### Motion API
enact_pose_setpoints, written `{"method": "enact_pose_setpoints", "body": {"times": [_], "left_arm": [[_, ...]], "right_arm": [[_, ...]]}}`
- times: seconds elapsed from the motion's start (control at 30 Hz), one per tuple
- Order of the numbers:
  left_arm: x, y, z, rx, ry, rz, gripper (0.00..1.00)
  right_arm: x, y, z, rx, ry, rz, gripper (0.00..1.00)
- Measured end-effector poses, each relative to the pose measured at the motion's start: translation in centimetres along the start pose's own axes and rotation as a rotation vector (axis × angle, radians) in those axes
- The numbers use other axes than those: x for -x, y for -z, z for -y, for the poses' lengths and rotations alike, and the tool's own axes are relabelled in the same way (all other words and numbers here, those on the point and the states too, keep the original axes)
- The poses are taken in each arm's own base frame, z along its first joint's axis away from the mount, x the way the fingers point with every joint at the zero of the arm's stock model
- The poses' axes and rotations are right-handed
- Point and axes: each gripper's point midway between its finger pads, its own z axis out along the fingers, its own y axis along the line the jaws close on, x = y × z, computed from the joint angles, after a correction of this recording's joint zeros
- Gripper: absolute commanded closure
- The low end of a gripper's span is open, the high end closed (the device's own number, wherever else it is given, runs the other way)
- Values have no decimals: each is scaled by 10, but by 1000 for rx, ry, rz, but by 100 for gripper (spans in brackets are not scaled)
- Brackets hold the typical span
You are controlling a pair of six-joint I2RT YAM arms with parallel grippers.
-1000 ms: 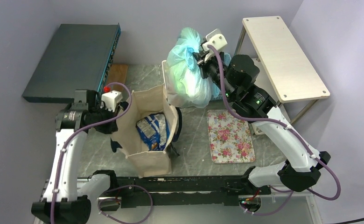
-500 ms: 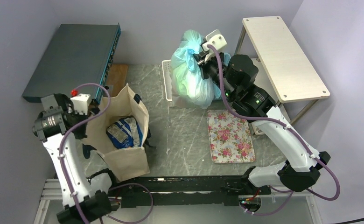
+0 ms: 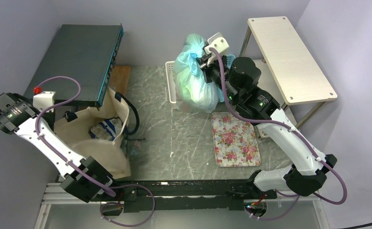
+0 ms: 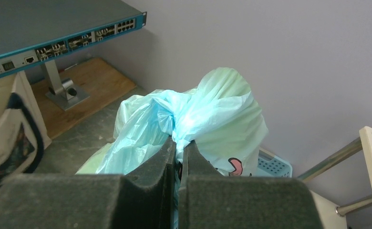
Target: Untie the knot of the grocery bags and take out the mixed food
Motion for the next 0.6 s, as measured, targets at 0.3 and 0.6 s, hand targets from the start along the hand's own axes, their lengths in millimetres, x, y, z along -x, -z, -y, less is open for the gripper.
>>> {"method": "enact_pose_setpoints", "body": {"times": [0.3,0.6], "left_arm": [[19,11,-70,217,-80,46,100],[16,7,-123,322,-82,21,22]], "right_arm": [[-15,-2,-5,10,4,-32,100],[-34,2,-14,46,-1,-69,100]]}}
